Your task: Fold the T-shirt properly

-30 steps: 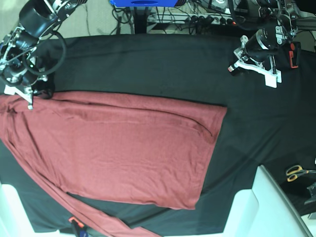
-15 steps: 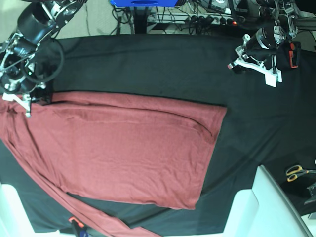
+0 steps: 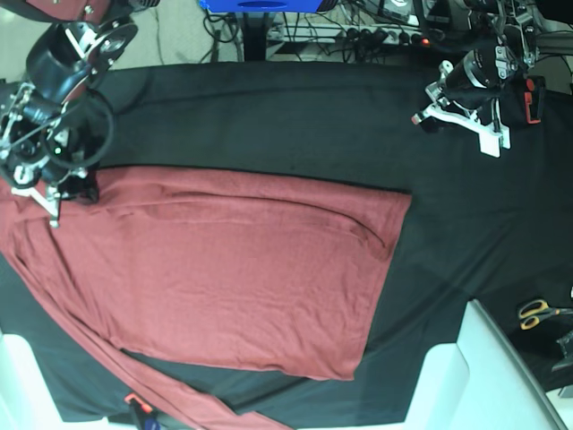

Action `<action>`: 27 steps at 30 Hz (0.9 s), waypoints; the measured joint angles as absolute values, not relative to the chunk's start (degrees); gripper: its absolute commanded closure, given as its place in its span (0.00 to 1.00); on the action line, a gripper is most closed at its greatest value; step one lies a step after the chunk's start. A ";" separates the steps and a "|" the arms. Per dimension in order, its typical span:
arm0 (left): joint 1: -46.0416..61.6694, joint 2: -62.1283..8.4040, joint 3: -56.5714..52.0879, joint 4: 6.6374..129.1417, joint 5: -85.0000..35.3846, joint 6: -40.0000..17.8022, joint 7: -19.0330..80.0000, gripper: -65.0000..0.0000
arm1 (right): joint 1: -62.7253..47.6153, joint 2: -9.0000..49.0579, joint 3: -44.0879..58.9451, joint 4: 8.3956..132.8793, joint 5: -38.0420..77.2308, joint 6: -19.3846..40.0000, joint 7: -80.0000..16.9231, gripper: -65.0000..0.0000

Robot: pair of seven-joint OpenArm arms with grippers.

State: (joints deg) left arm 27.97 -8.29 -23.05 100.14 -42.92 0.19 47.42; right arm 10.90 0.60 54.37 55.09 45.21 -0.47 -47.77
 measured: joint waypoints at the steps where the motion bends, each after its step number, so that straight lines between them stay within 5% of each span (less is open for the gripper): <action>1: 27.97 -8.32 -23.05 100.16 -42.92 0.19 47.42 1.00 | 11.14 0.82 54.37 55.05 45.15 -0.49 -47.64 0.99; 6: 27.88 -8.29 -23.07 100.16 -42.92 0.19 47.40 1.00 | 11.18 1.89 54.54 57.91 44.84 -0.62 -52.80 0.99; 14: 27.62 -8.29 -23.14 100.27 -42.96 0.19 47.40 1.00 | 3.55 1.89 54.76 82.17 45.98 0.38 -54.59 0.98; 21: 26.70 -8.25 -23.14 100.27 -43.07 0.16 47.37 0.97 | -4.47 5.26 54.15 81.06 45.71 7.55 -43.27 0.54; 25: 26.83 -8.14 -23.16 100.27 -42.89 0.19 47.40 0.68 | -2.98 8.21 54.98 71.40 45.71 7.29 -41.98 0.24; 27: 26.74 -8.08 -23.14 100.27 -42.96 0.14 47.42 0.57 | -2.11 8.14 57.45 67.31 47.16 7.66 -41.98 0.18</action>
State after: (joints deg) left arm 26.74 -8.08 -23.14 100.27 -42.96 0.14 47.42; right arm -2.11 8.14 57.45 67.31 47.16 7.66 -41.98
